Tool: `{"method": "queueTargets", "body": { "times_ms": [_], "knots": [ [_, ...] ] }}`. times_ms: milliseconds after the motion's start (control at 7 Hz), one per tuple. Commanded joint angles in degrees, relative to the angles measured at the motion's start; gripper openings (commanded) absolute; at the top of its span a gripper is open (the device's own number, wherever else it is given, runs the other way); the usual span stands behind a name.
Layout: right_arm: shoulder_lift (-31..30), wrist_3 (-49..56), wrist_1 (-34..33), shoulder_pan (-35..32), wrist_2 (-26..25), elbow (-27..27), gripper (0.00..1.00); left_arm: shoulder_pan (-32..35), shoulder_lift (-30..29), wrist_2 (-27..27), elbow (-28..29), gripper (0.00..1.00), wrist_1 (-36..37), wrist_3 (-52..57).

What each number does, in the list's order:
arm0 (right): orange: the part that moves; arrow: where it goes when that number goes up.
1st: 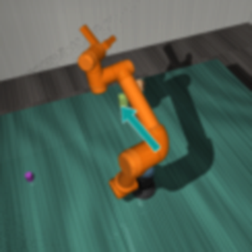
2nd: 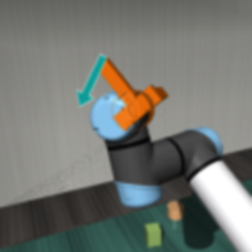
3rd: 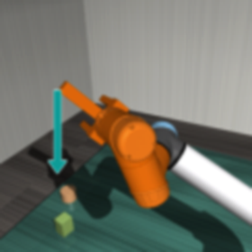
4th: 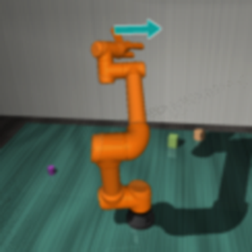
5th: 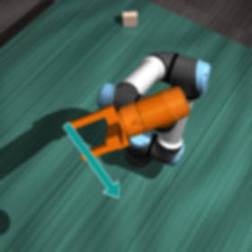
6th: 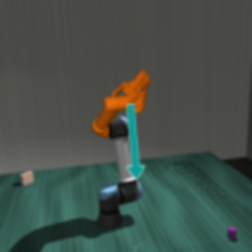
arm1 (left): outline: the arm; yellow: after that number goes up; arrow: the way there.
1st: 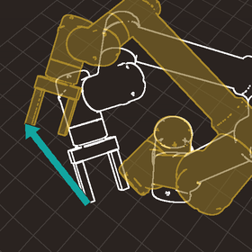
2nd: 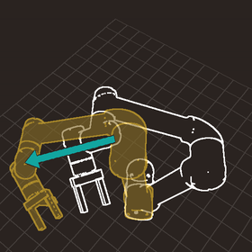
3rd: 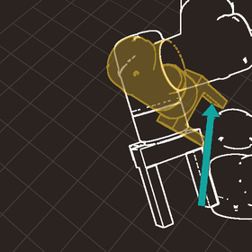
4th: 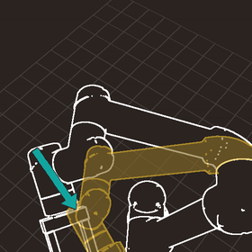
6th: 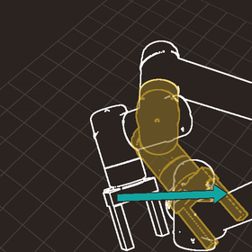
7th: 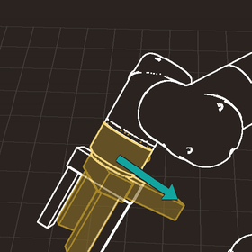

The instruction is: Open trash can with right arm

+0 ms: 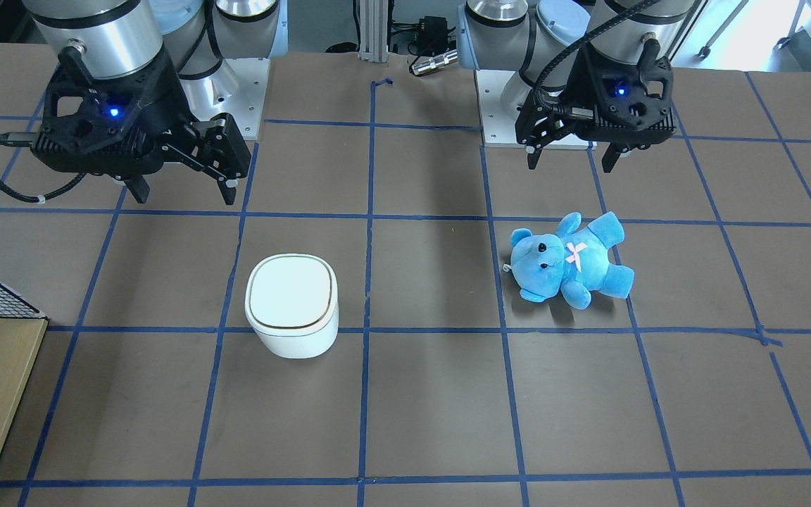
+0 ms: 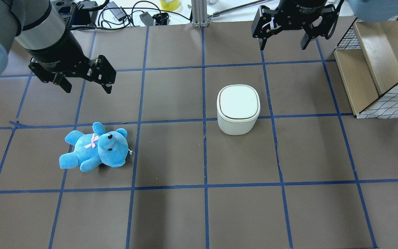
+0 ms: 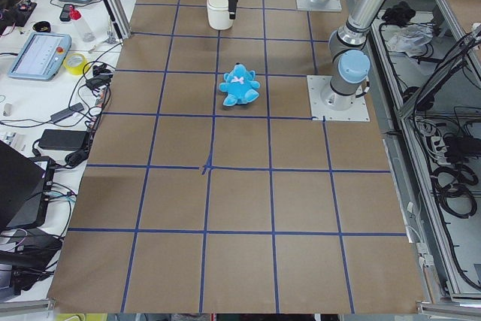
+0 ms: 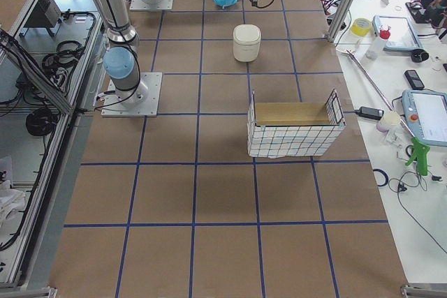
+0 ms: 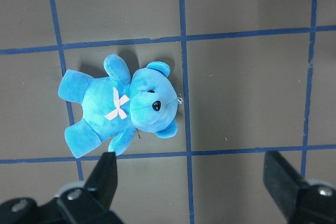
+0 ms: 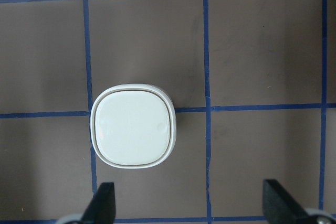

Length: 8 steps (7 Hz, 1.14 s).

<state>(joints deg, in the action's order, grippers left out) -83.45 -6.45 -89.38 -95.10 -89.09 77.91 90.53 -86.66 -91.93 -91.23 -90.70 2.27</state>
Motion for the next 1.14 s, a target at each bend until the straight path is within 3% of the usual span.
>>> {"method": "queueTargets", "body": {
  "times_ms": [0,429,571,714,857,1000],
  "knots": [
    [0.04,-0.05,0.0,0.0,-0.12,-0.04,1.0,0.0,0.0,0.0,0.0,1.0,0.0,-0.07],
    [0.04,-0.14,0.0,0.0,-0.04,0.22,1.0,0.0,0.0,0.0,0.0,1.0,0.0,-0.07],
    [0.04,-0.14,0.09,0.0,-0.04,0.48,0.8,0.0,0.0,0.0,0.0,1.0,0.0,0.01],
    [0.13,-0.4,0.09,-0.09,0.23,1.71,0.38,0.0,0.0,0.0,0.0,1.0,0.0,0.02],
    [0.3,-0.49,-0.09,-0.44,0.32,4.24,0.16,0.0,0.0,0.0,0.0,1.0,0.0,0.02],
    [0.48,-1.8,-2.79,-1.66,0.49,6.79,0.07,0.0,0.0,0.0,0.0,1.0,0.0,0.02]
  ]
}}
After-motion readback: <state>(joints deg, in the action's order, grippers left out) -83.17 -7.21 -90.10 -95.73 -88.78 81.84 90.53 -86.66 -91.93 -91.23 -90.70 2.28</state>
